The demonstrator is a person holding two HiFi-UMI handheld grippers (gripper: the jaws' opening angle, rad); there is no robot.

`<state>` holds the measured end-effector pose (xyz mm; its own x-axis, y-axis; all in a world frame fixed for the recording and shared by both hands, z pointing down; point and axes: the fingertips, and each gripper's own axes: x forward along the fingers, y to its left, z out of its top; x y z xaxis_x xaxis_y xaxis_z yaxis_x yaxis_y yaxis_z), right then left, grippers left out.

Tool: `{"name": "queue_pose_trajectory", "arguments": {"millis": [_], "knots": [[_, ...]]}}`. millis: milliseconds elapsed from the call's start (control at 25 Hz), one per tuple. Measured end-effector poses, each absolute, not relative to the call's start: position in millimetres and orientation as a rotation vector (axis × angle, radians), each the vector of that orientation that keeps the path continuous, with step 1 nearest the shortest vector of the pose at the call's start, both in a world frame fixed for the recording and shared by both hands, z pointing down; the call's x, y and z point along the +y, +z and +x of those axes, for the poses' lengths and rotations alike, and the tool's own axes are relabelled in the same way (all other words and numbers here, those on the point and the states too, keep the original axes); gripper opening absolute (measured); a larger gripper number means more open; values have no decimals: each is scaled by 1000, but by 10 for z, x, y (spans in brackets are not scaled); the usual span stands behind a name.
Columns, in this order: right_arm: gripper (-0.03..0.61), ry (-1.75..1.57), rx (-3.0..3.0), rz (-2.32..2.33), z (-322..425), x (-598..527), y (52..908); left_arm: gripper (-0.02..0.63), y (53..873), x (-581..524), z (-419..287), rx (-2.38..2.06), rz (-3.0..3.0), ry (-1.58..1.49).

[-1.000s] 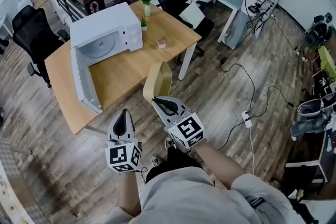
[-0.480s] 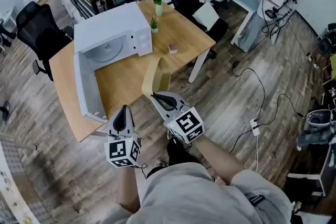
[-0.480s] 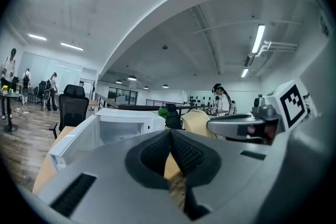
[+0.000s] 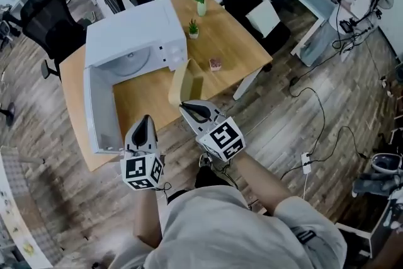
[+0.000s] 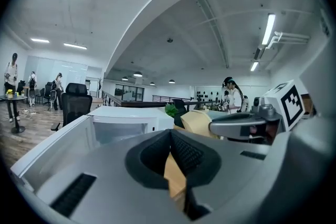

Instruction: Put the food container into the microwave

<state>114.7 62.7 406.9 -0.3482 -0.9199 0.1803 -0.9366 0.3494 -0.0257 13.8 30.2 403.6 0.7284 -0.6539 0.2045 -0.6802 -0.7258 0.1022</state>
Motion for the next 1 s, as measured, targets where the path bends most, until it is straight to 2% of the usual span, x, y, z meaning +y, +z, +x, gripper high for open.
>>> {"name": "queue_pose_trajectory", "arguments": {"millis": [440, 1000], "knots": [[15, 231, -2620, 1417, 1054, 244, 4339, 12, 4249, -24, 216, -1255, 2648, 298], [15, 237, -2675, 1156, 626, -297, 4585, 12, 4662, -619, -187, -1399, 2492, 320]]}}
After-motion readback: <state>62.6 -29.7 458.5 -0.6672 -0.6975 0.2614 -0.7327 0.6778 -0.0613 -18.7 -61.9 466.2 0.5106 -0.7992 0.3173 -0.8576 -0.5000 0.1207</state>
